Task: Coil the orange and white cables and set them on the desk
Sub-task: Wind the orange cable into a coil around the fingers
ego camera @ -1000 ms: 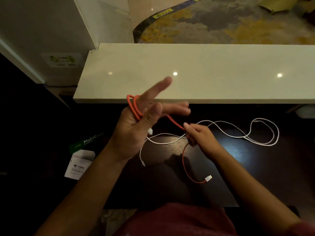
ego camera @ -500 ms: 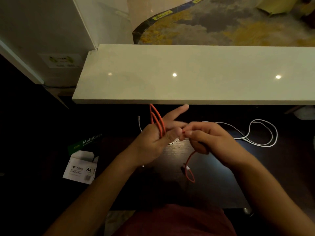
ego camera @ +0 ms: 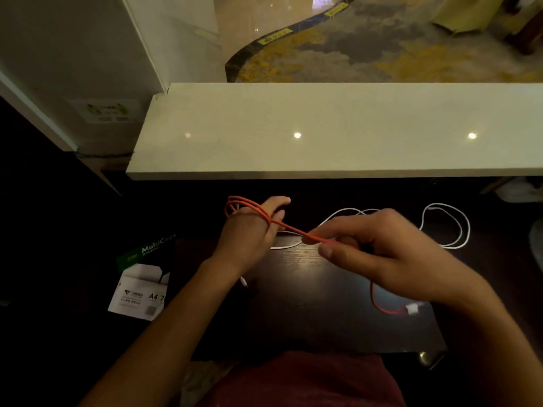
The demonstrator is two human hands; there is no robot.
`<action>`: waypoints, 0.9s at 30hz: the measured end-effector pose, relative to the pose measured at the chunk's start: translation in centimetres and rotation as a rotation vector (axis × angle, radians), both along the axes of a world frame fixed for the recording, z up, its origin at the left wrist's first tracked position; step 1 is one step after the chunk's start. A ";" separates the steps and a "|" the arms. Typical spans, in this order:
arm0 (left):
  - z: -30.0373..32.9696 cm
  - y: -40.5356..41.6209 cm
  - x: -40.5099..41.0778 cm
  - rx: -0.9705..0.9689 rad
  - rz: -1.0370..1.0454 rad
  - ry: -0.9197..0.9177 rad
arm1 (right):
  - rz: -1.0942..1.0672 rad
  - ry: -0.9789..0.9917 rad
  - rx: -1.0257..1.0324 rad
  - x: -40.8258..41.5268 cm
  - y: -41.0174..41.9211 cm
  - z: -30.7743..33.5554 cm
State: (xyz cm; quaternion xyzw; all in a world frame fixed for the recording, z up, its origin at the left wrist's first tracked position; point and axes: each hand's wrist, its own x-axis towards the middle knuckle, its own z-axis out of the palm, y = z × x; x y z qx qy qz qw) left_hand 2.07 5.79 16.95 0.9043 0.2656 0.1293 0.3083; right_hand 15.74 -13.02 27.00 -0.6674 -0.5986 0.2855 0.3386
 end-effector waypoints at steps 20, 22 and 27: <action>9.4 -6.1 -1.4 -0.588 -0.844 -0.090 | -0.386 0.548 0.213 1.6 3.1 -5.6; 10.1 -6.1 -1.7 -0.697 -0.772 -0.252 | -0.354 0.549 0.142 0.6 3.1 -7.1; 10.4 -5.2 -1.8 -0.824 -0.552 -0.582 | -0.333 0.528 -0.003 -2.0 2.6 -9.4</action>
